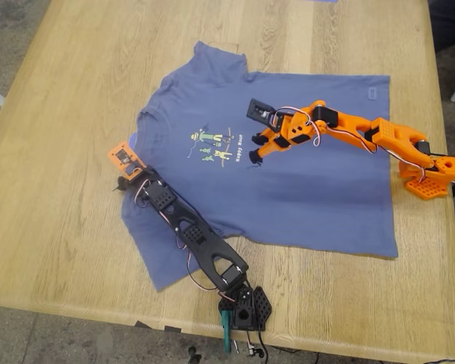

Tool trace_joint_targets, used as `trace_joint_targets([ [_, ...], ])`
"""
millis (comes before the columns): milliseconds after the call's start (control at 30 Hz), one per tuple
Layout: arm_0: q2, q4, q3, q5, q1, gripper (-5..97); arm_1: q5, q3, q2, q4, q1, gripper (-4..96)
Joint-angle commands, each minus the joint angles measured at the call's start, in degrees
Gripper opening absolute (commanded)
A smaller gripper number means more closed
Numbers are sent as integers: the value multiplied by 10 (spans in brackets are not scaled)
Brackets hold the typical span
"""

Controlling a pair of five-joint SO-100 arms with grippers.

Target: Fold a T-shirt

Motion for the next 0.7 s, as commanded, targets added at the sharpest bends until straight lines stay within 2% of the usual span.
trace_joint_targets([
  [0,29,38,-33,-18,20,42,6,-32,0,2,-11,238],
  [67,37,69,-33,-25,29,0,9,-32,-11,2,-17,243],
  [433,74,109,-33,-29,54,0,26,-33,-97,-23,-47,263],
  [667,119,153,-33,-31,56,0,19,-33,-146,-34,-47,259],
])
